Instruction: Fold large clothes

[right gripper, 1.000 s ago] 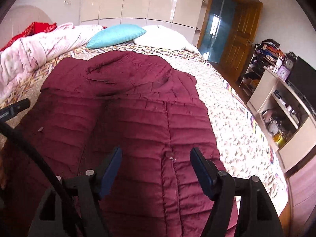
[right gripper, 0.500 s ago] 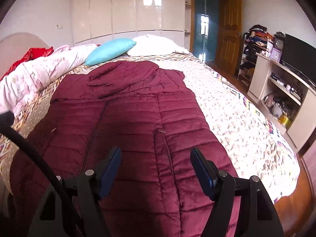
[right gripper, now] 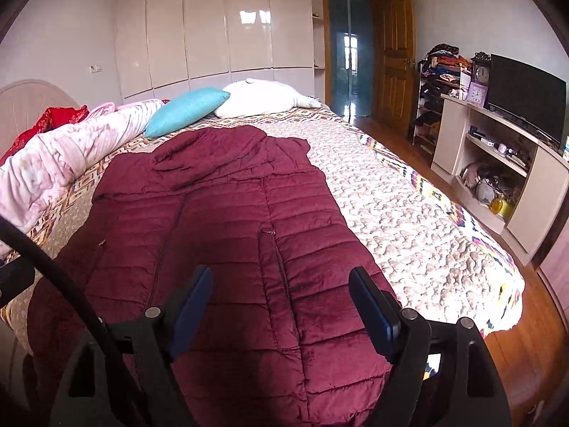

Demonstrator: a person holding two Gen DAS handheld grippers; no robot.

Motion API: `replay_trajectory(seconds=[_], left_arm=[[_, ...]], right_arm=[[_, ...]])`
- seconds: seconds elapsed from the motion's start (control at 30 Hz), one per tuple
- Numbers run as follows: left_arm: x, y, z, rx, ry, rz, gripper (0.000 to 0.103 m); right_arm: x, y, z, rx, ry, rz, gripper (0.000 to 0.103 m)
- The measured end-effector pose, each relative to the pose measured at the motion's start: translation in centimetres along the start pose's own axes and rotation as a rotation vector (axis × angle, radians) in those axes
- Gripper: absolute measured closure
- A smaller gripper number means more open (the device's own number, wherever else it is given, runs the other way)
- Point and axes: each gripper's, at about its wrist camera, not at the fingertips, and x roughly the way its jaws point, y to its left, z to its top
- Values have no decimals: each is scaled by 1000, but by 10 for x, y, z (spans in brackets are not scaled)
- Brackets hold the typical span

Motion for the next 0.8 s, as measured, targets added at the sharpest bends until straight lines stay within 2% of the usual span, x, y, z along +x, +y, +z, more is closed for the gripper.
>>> replay_trajectory(seconds=[0.8], left_arm=[[17,8,-9,8,75,23,10]], right_arm=[[8,11,-9,-4,48,-2,20]])
